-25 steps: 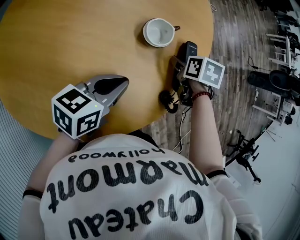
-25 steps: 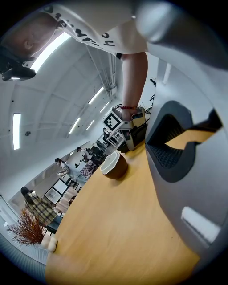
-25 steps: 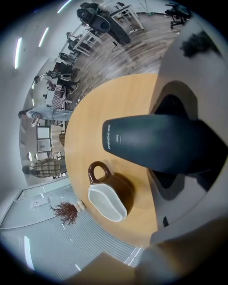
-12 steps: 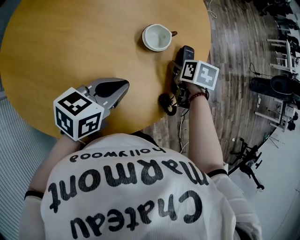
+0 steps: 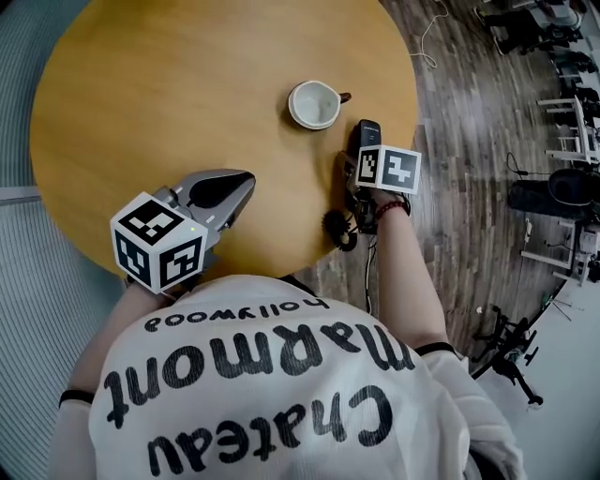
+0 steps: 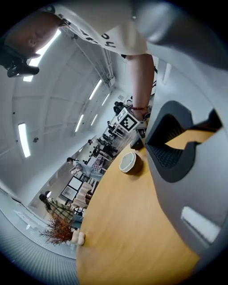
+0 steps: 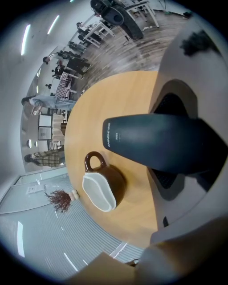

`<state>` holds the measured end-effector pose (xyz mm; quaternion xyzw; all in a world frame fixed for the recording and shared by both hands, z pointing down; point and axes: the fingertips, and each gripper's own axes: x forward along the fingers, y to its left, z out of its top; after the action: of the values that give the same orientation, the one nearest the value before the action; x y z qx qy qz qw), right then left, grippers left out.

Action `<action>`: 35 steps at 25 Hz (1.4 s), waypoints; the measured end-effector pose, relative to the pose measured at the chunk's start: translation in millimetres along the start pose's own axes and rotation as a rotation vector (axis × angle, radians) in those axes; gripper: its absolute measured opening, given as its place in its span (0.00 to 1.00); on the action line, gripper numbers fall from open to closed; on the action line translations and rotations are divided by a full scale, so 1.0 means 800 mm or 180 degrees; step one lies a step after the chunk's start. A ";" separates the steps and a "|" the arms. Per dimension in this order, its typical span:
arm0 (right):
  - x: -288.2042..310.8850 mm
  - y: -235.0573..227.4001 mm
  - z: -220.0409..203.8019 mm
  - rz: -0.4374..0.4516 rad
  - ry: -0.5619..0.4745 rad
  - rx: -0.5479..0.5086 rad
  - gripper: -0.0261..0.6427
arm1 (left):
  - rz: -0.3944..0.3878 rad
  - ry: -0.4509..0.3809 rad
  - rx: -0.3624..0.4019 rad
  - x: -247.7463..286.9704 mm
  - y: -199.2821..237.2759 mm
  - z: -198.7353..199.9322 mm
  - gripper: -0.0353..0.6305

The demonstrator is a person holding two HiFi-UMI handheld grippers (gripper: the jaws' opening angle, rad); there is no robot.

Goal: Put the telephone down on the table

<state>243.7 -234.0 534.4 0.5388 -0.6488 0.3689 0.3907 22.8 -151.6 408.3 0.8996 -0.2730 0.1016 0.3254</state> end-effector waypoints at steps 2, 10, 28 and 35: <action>-0.001 0.002 0.000 0.0024 0.0016 -0.0058 0.48 | 0.0036 0.0002 0.0035 -0.006 -0.002 0.003 0.07; -0.008 0.005 0.000 0.0036 0.0025 -0.0151 0.49 | 0.0128 -0.0019 0.0092 -0.019 -0.006 0.010 0.07; -0.106 -0.003 0.073 0.0164 -0.0930 0.0181 0.49 | 0.0068 -0.0122 0.0025 -0.016 -0.025 0.022 0.06; -0.151 -0.015 0.086 0.0190 -0.1404 0.0465 0.10 | 0.0026 -0.0214 0.0101 -0.002 -0.033 0.030 0.06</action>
<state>262.1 -248.4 397.0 0.6137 -0.7057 0.2996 0.1884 36.5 -149.2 375.1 0.9065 -0.2858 0.0769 0.3013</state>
